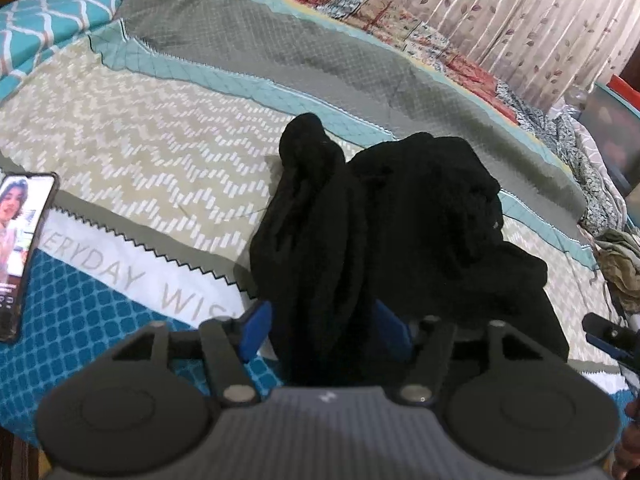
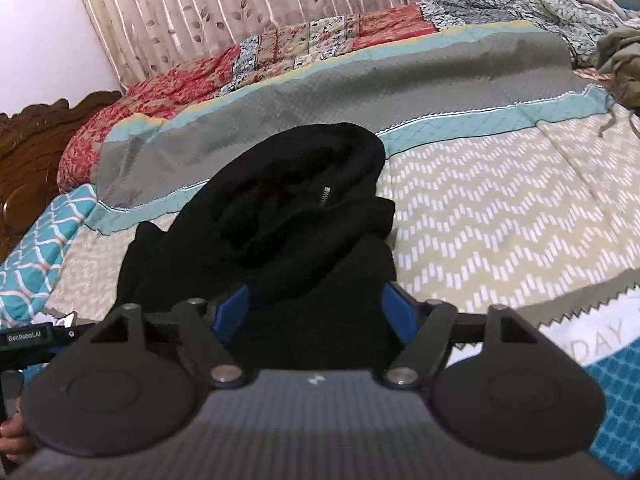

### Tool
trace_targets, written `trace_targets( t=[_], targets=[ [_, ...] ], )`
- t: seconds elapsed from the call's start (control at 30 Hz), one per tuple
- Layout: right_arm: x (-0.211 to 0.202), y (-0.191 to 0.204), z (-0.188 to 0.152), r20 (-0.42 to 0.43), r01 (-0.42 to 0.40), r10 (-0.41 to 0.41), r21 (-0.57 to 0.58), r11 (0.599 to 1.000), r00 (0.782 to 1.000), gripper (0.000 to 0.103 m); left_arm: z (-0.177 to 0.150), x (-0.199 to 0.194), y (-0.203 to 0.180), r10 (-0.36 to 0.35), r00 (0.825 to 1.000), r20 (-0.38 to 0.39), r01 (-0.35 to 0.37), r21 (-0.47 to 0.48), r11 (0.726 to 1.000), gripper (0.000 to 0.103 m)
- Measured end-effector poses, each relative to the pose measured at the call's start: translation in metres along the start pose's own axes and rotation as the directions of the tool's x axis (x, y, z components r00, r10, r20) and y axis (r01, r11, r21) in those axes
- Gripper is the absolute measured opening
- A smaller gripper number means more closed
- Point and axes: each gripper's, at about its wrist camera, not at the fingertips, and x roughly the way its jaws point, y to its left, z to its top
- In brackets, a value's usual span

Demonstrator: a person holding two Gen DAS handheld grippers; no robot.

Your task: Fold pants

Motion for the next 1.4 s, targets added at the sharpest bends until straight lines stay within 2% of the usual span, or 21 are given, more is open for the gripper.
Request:
trace_targets(
  t=[0.07,0.13,0.23,0.3,0.33,0.37,0.43,0.5,0.57,0.63,0.67,0.7,0.73,0.8,0.83,0.93,1.0,1.1,1.17,1.3,1.4],
  targets=[
    [0.007,-0.002,0.001,0.004,0.028,-0.028,-0.015,0.999,1.0,0.083,0.0,0.007,-0.001,-0.013,1.0,-0.015,0.013,-0.001,1.0,0.042],
    [0.02,-0.01,0.004,0.008,0.075,-0.074,-0.012,0.997,0.997,0.086,-0.001,0.015,-0.003,-0.013,0.999,-0.038,0.014,0.003,1.0,0.014],
    [0.045,-0.028,0.006,-0.047,0.125,-0.124,0.041,0.991,0.991,0.085,-0.004,0.019,-0.001,-0.006,0.998,-0.057,0.005,-0.011,1.0,0.008],
    [0.062,-0.032,0.001,-0.133,0.075,-0.064,0.074,0.994,0.989,0.053,-0.004,0.014,0.0,-0.002,0.999,-0.045,0.002,-0.01,1.0,0.007],
    [0.068,-0.028,-0.002,-0.173,0.076,-0.065,0.054,0.996,0.983,0.017,-0.005,0.008,0.001,-0.01,0.999,-0.033,0.01,-0.012,1.0,0.007],
    [0.067,-0.022,-0.005,-0.166,0.093,-0.089,0.018,0.995,0.982,0.017,-0.005,0.001,0.001,-0.026,0.999,-0.021,0.026,-0.013,1.0,0.007],
    [0.049,-0.013,-0.003,-0.082,0.088,-0.09,-0.028,0.996,0.993,0.016,-0.006,-0.015,-0.001,-0.067,0.998,0.007,0.067,0.004,0.998,0.007],
    [0.019,-0.012,0.006,0.037,0.095,-0.094,-0.033,0.995,0.995,0.016,-0.013,-0.031,-0.01,-0.148,0.989,0.015,0.147,0.051,0.988,0.007],
    [-0.016,-0.022,0.017,0.16,0.125,-0.123,-0.001,0.992,0.979,0.013,-0.024,-0.042,-0.026,-0.246,0.969,-0.018,0.246,0.137,0.96,0.007],
    [-0.042,-0.038,0.022,0.233,0.18,-0.185,0.042,0.983,0.955,0.006,-0.033,-0.047,-0.042,-0.31,0.948,-0.069,0.318,0.215,0.923,0.013],
    [-0.052,-0.047,0.022,0.246,0.203,-0.213,0.063,0.977,0.946,0.006,-0.033,-0.046,-0.046,-0.319,0.944,-0.084,0.33,0.234,0.915,0.013],
    [-0.058,-0.054,0.021,0.242,0.224,-0.235,0.074,0.972,0.941,0.006,-0.03,-0.045,-0.048,-0.315,0.945,-0.083,0.326,0.24,0.915,0.023],
    [-0.06,-0.06,0.018,0.226,0.244,-0.254,0.074,0.967,0.94,0.007,-0.021,-0.042,-0.047,-0.292,0.955,-0.061,0.298,0.225,0.928,0.047],
    [-0.061,-0.071,0.01,0.179,0.261,-0.275,0.095,0.961,0.945,0.008,0.002,-0.031,-0.034,-0.218,0.976,-0.003,0.217,0.124,0.968,0.076],
    [-0.06,-0.075,0.005,0.154,0.264,-0.279,0.113,0.958,0.948,0.011,0.013,-0.024,-0.026,-0.195,0.981,0.014,0.193,0.068,0.979,0.079],
    [-0.062,-0.081,-0.009,0.128,0.283,-0.303,0.15,0.947,0.944,0.013,0.043,0.014,-0.007,-0.143,0.99,-0.016,0.141,-0.088,0.986,0.079],
    [-0.062,-0.083,-0.013,0.105,0.277,-0.296,0.167,0.946,0.949,0.016,0.053,0.044,-0.002,-0.13,0.99,-0.061,0.121,-0.13,0.984,0.076],
    [-0.066,-0.074,-0.014,0.112,0.262,-0.282,0.164,0.951,0.953,0.03,0.061,0.072,-0.005,-0.095,0.989,-0.11,0.082,-0.119,0.99,0.02],
    [-0.066,-0.07,-0.013,0.128,0.252,-0.272,0.153,0.956,0.954,0.039,0.064,0.065,-0.003,-0.071,0.993,-0.089,0.061,-0.115,0.992,0.019],
    [-0.053,-0.064,0.0,0.128,0.232,-0.246,0.115,0.966,0.961,0.04,0.064,0.01,0.011,-0.075,0.996,0.04,0.078,-0.074,0.994,0.017],
    [-0.045,-0.058,0.003,0.119,0.211,-0.223,0.102,0.972,0.967,0.04,0.051,-0.048,0.053,-0.084,0.991,0.108,0.099,-0.147,0.984,0.017]
  ],
)
